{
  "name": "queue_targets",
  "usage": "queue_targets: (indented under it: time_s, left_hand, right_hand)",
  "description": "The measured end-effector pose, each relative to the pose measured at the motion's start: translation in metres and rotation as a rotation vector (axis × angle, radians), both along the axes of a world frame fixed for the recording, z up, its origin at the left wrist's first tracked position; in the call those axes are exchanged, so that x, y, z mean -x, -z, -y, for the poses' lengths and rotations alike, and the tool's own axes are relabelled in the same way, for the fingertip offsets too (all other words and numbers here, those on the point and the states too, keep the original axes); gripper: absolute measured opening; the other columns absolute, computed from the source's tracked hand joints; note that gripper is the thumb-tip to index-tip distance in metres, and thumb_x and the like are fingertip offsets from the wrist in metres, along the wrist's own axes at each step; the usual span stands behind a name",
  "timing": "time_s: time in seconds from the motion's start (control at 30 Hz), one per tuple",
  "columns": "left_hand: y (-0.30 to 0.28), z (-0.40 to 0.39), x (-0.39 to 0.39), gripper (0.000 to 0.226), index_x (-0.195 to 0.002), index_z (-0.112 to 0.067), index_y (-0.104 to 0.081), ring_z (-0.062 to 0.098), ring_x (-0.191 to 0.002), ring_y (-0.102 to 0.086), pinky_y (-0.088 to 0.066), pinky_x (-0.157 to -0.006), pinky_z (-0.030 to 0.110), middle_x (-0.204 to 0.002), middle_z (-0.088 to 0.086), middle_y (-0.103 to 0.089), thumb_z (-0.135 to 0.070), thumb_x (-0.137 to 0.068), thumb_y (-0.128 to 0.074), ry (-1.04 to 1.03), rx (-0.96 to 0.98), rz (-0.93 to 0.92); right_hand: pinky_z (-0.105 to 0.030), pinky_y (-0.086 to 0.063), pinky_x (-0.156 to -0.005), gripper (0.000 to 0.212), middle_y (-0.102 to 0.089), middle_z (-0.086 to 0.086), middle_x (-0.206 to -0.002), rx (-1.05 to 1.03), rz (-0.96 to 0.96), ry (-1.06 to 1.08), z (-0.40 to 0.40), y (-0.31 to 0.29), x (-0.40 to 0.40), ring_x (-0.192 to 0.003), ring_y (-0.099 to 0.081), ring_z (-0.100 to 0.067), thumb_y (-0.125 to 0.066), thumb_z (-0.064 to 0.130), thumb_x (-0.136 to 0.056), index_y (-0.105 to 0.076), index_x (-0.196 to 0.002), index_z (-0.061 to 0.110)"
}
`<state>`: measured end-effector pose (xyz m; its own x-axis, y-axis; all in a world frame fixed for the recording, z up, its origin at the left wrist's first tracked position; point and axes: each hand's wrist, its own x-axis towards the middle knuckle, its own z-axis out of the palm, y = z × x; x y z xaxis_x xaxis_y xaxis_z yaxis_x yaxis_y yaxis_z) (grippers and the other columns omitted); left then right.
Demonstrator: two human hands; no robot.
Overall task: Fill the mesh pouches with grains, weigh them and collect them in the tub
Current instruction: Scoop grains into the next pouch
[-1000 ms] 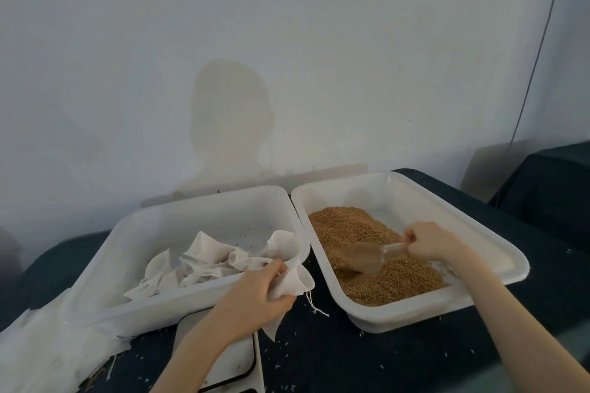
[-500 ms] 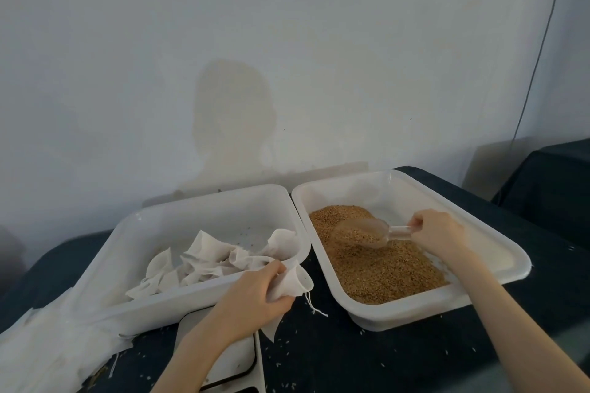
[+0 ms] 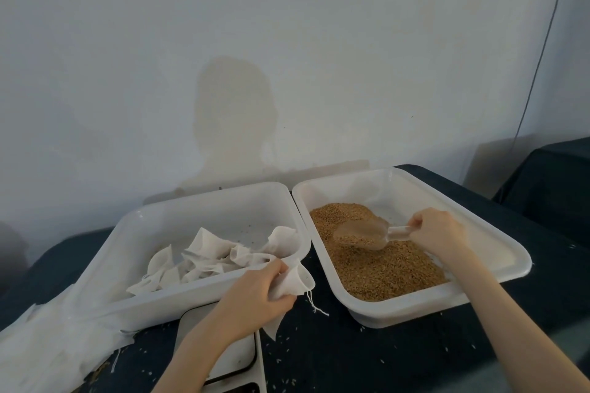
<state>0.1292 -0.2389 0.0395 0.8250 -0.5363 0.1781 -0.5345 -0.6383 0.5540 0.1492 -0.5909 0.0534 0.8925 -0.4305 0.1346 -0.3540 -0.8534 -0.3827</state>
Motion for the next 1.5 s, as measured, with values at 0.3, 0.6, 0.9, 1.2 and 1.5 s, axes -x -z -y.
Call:
queue_targets:
  time_s: [0.3,0.6,0.9,1.2,1.5]
  left_hand:
    - [-0.003,-0.006,0.0,0.018,-0.085,-0.036,-0.048,0.002,-0.066,-0.051,-0.042,-0.063,0.02,-0.078,-0.009,-0.058,-0.051,-0.079,-0.055,-0.027,0.051,-0.058]
    - [-0.014,-0.024,0.0,0.023,-0.093,-0.038,-0.038,-0.003,-0.066,-0.048,-0.033,-0.057,0.013,-0.076,-0.018,-0.046,-0.044,-0.085,-0.059,-0.182,-0.018,0.021]
    - [-0.019,-0.027,0.001,0.026,-0.101,-0.036,-0.041,0.002,-0.073,-0.051,-0.037,-0.063,0.019,-0.084,-0.014,-0.05,-0.052,-0.085,-0.054,-0.223,-0.059,0.049]
    - [-0.021,-0.019,0.002,0.04,-0.111,-0.035,-0.043,0.003,-0.083,-0.055,-0.045,-0.071,0.025,-0.094,-0.017,-0.055,-0.063,-0.083,-0.048,-0.233,-0.116,0.079]
    - [-0.022,-0.009,0.001,0.047,-0.117,-0.037,-0.041,-0.001,-0.083,-0.052,-0.036,-0.062,0.018,-0.091,-0.02,-0.052,-0.068,-0.082,-0.047,-0.185,-0.158,0.113]
  right_hand:
    - [-0.028,-0.045,-0.052,0.019,-0.067,-0.002,-0.073,-0.257,0.061,-0.126,-0.006,-0.012,0.0,-0.055,-0.057,-0.018,-0.063,0.012,-0.076,-0.069,-0.084,0.027]
    - [-0.026,-0.046,-0.054,0.046,-0.069,0.009,-0.066,-0.35,-0.002,-0.513,-0.041,-0.044,-0.001,-0.058,-0.056,-0.009,-0.06,-0.006,-0.066,-0.074,-0.072,0.037]
    - [-0.033,-0.04,-0.057,0.041,-0.069,-0.003,-0.072,-0.428,-0.062,-0.671,-0.061,-0.056,0.003,-0.061,-0.049,-0.02,-0.056,0.004,-0.054,-0.075,-0.075,0.033]
    - [-0.019,-0.036,-0.047,0.05,-0.064,0.008,-0.061,-0.402,-0.053,-0.707,-0.054,-0.062,0.006,-0.045,-0.043,0.001,-0.054,-0.013,-0.063,-0.076,-0.078,0.029]
    - [-0.029,-0.04,-0.054,0.05,-0.069,0.003,-0.069,-0.35,-0.047,-0.71,-0.049,-0.064,0.006,-0.054,-0.048,-0.009,-0.055,-0.012,-0.064,-0.077,-0.081,0.029]
